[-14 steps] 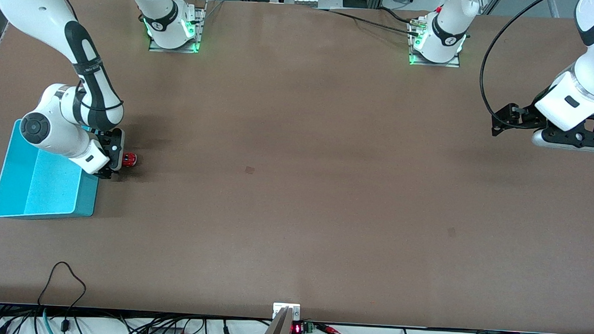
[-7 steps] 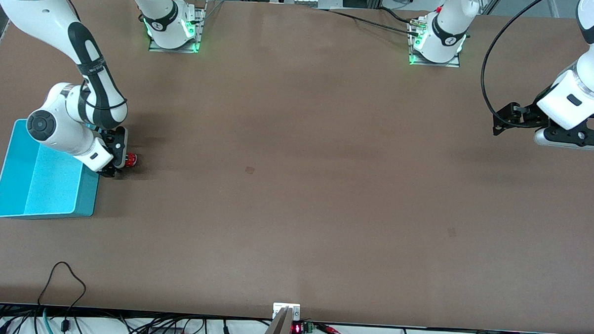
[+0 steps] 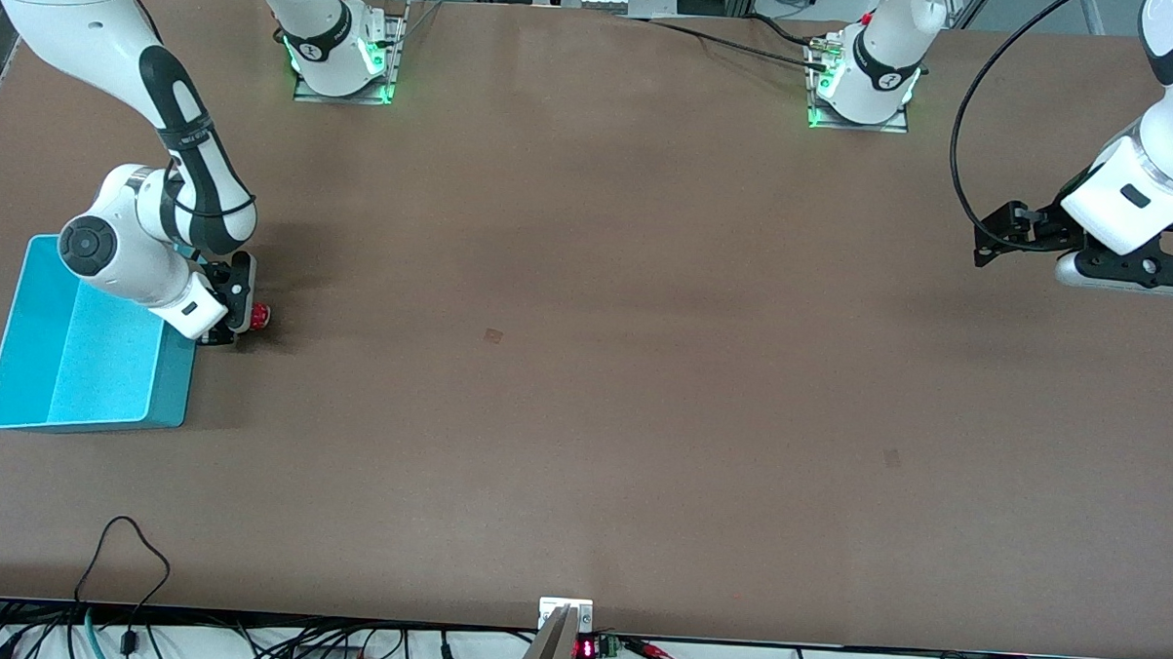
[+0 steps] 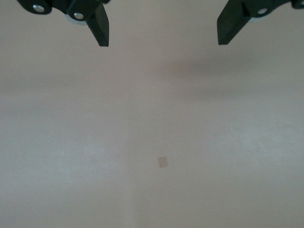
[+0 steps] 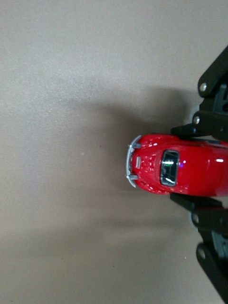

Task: Wind red beetle toy and store in blue box
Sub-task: 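Close the right gripper on the red car and lift it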

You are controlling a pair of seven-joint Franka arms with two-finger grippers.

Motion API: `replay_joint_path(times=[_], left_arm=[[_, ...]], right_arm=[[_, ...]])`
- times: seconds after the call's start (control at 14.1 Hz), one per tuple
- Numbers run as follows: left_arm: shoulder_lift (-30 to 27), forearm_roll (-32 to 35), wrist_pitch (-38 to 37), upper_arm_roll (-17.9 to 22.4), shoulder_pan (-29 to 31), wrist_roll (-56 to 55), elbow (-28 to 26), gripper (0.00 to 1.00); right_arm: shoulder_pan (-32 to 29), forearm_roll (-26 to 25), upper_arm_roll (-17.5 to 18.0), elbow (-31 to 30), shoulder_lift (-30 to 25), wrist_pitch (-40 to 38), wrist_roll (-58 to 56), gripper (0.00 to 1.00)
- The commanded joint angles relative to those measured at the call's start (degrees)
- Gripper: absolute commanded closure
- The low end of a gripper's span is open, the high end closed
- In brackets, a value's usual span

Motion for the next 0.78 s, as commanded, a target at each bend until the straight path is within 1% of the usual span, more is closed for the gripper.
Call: replay_joint_path(times=[0.0,0.21,0.35,0.57,0.71], left_arm=[[-0.4,1.4,-0.6,-0.2,-0.1,-0.7,0.4,0.00],[-0.2,1.4,-0.7,-0.2,-0.1,-0.5,1.2,0.00],[-0.2,1.4,-1.1,-0.2,-0.1,-0.3,1.3,0.00],[-0.2,1.4,-1.1,-0.2,-0.1,-0.3,1.3,0.00],[-0.2,1.4,-1.0,-0.2,-0.2,-0.3,1.3,0.00]], right_arm=[[0.9,1.2,0.2,-0.4,-1.2,0.8,-0.9,0.87],[3.7,6.3,0.8,1.8,-3.2,0.0,1.8,0.88],[5.8,8.3,0.8,3.8,-6.7,-0.1,4.3,0.88],[5.8,8.6,0.7,4.4,-11.6,-0.2,15.7,0.88],[3.8,8.7,0.4,4.7,-12.2,0.0,25.2,0.89]])
